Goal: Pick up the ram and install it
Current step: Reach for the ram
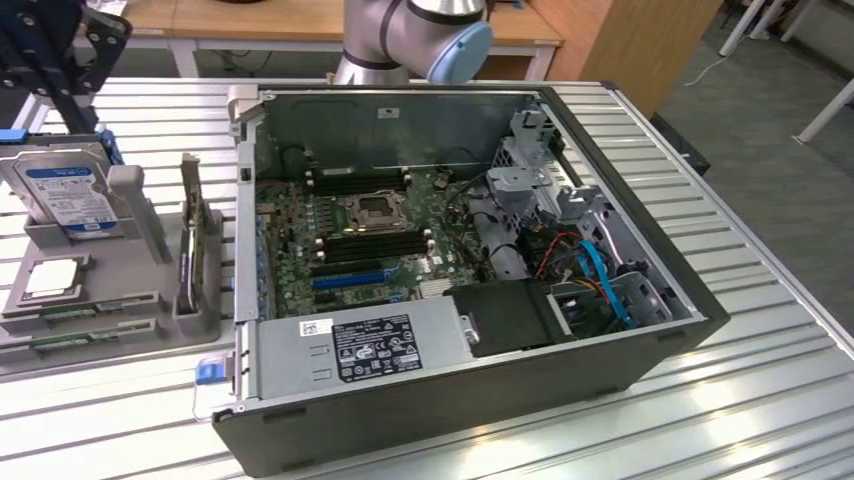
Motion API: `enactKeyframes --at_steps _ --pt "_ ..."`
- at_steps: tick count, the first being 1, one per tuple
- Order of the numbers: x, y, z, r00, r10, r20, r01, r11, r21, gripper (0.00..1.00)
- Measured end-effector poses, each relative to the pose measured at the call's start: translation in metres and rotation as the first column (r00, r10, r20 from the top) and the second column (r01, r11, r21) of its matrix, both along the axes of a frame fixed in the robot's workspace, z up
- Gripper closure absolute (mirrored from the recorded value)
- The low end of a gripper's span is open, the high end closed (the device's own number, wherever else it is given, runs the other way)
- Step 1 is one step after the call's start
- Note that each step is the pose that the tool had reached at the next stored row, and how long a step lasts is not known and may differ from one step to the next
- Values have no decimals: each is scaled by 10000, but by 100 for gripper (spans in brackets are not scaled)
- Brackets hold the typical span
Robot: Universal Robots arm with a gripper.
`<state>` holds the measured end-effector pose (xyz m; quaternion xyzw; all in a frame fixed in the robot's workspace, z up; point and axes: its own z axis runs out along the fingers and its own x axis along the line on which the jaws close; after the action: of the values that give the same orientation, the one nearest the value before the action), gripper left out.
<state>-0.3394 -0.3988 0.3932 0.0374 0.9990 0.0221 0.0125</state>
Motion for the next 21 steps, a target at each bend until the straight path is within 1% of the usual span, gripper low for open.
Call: enactKeyframes --at_steps 21 --pt "-514 0 -1 10000 0 0 0 10000 0 90"
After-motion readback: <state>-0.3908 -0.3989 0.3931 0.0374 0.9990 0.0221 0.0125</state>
